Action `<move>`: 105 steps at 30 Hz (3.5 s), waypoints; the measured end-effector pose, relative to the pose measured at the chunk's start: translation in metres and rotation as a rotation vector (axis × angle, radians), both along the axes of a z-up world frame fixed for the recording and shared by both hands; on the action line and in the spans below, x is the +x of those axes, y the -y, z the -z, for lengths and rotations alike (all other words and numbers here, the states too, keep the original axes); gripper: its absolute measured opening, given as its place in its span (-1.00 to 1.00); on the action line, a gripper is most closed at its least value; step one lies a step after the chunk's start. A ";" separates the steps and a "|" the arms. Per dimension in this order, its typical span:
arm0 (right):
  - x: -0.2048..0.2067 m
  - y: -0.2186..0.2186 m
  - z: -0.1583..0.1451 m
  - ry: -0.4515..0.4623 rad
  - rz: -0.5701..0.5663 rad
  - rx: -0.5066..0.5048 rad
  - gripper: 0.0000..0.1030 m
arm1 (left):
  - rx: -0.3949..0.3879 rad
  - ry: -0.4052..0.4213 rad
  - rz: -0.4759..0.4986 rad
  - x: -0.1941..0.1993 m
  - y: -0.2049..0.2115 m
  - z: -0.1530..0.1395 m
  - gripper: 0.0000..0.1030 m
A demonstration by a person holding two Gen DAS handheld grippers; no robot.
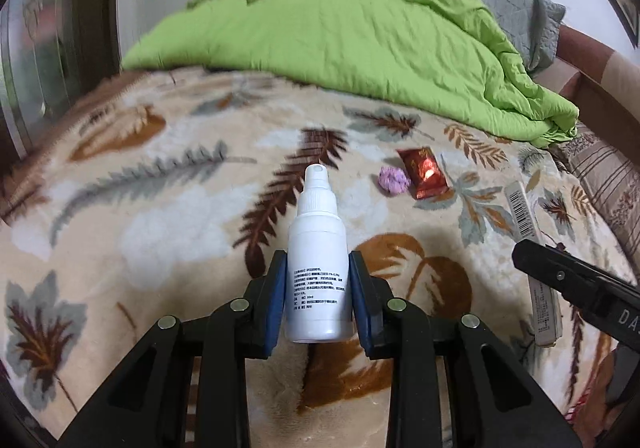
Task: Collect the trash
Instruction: 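Hold the spray bottle in the left tool and medicine box in the right tool, then carry the spray bottle and medicine box over the red wastebasket and open both tools, then grasp the red candy wrapper on the bed with the right tool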
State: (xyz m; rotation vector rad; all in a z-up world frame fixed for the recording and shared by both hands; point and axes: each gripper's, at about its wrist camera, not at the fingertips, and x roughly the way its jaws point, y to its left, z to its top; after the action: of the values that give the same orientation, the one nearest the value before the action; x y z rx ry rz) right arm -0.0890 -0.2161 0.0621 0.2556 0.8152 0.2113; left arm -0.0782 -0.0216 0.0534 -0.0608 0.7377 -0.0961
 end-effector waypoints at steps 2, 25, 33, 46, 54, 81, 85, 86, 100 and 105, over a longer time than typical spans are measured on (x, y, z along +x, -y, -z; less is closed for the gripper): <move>-0.001 -0.004 -0.002 0.014 -0.002 -0.030 0.11 | 0.023 0.032 0.000 -0.002 0.003 -0.003 -0.44; -0.012 -0.008 -0.010 0.056 0.021 -0.078 0.11 | 0.129 0.131 0.017 -0.019 0.015 -0.010 -0.44; -0.012 -0.007 -0.010 0.056 0.023 -0.082 0.11 | 0.134 0.141 0.021 -0.020 0.017 -0.012 -0.44; -0.012 -0.007 -0.010 0.055 0.024 -0.080 0.11 | 0.134 0.144 0.029 -0.020 0.018 -0.012 -0.44; -0.038 0.044 -0.032 0.064 0.109 0.112 0.11 | 0.032 0.128 0.163 -0.030 0.036 -0.024 -0.44; -0.332 0.288 -0.009 -0.037 0.674 0.246 0.23 | -0.151 -0.247 1.038 -0.192 0.333 -0.045 -0.02; -0.328 0.291 -0.017 -0.016 0.667 0.233 0.23 | -0.140 -0.204 1.012 -0.185 0.318 -0.054 0.02; -0.325 0.289 -0.018 -0.013 0.662 0.231 0.23 | -0.147 -0.202 0.998 -0.181 0.310 -0.055 0.03; -0.203 0.198 -0.043 -0.009 0.312 0.214 0.23 | -0.201 -0.143 0.536 -0.073 0.152 -0.061 0.13; -0.128 0.148 -0.044 -0.034 0.172 0.191 0.23 | -0.223 -0.129 0.306 -0.028 0.076 -0.051 0.13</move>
State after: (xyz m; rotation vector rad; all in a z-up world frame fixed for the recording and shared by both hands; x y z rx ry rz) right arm -0.2169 -0.3637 0.1059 0.5080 0.8028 0.1235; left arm -0.1059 -0.0976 0.1048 -0.1680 0.8596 -0.4707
